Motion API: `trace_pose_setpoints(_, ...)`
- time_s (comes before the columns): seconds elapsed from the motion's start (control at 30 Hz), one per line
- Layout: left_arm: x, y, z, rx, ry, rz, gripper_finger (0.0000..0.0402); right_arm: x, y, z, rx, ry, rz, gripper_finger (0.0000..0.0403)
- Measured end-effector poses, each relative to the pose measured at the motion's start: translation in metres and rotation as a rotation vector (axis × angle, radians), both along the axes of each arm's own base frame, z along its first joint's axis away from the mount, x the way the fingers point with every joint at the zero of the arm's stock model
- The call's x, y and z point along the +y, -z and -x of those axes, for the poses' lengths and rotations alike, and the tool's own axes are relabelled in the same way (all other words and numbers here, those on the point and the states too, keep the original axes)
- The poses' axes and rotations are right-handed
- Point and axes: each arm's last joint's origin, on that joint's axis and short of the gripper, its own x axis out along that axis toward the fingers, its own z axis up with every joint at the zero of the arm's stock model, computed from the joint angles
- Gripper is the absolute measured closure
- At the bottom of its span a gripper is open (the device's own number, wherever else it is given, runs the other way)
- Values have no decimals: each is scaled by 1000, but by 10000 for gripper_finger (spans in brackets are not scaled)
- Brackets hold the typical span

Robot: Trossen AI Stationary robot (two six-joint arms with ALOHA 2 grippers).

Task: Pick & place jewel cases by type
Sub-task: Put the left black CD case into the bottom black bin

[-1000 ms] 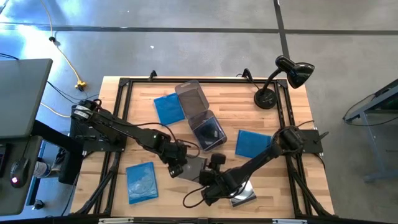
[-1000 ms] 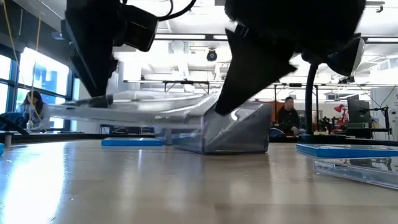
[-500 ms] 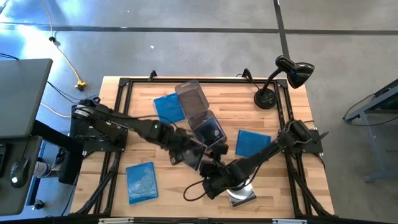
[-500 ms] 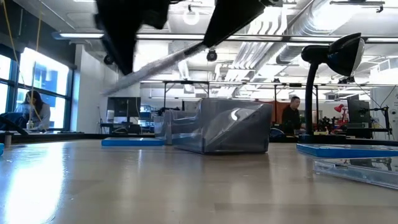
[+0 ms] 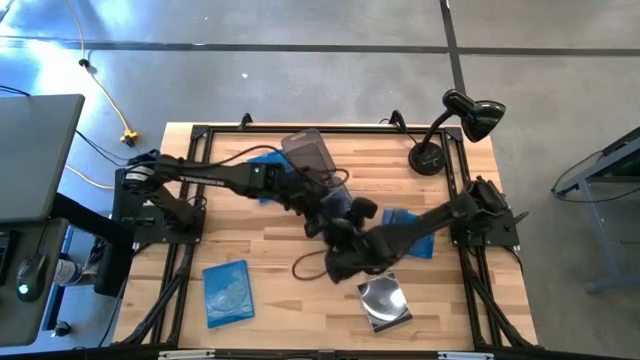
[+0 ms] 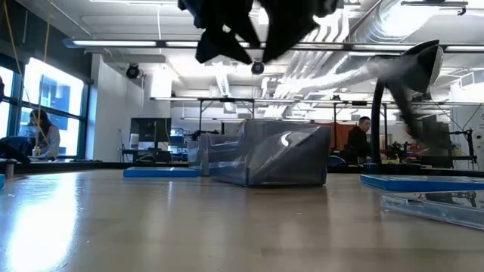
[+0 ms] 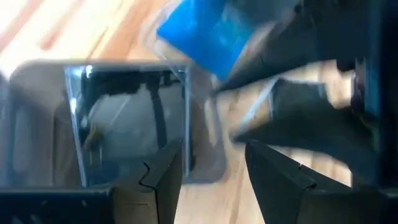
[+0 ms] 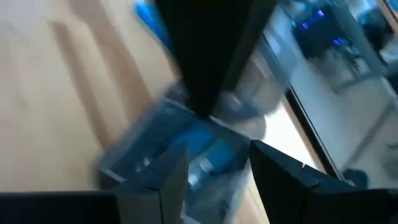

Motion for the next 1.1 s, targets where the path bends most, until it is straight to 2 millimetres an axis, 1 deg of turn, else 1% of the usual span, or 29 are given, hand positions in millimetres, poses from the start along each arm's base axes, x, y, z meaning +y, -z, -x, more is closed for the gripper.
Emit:
trace_pose_setpoints(0.1, 0, 4, -1, 22, -36, -36, 234, -8, 18, 3, 35, 38, -19, 236)
trace_pose_setpoints(0.17, 1, 10, 2, 83, -71, -66, 234, -9, 29, 4, 46, 31, -51, 236)
trace_pose_setpoints(0.23, 0, 13, 3, 114, -75, -85, 234, -10, 40, 8, 68, 30, -38, 238)
trace_pose_setpoints(0.33, 1, 16, 1, 121, -78, -113, 234, -9, 45, 12, 78, 31, 1, 239)
trace_pose_setpoints(0.4, 4, 18, 1, 131, -73, -130, 234, -9, 46, 12, 81, 30, 1, 239)
trace_pose_setpoints(0.57, 3, 14, -3, 78, -28, -119, 234, -5, 42, 15, 99, 19, 22, 240)
trace_pose_setpoints(0.63, 2, 12, -5, 47, 7, -106, 234, -1, 36, 19, 112, 5, 33, 240)
trace_pose_setpoints(0.73, -1, 10, -8, 2, 94, -95, 234, 5, 22, 28, 130, -17, 24, 241)
trace_pose_setpoints(0.87, -5, 9, -8, -17, 186, -86, 234, 16, 10, 45, 184, -71, -33, 238)
trace_pose_setpoints(0.97, -7, 7, -6, -20, 207, -83, 234, 27, 10, 56, 248, -115, -76, 237)
trace_pose_setpoints(1.1, -15, 6, -5, -23, 226, -87, 234, 42, 20, 64, 297, -166, -133, 236)
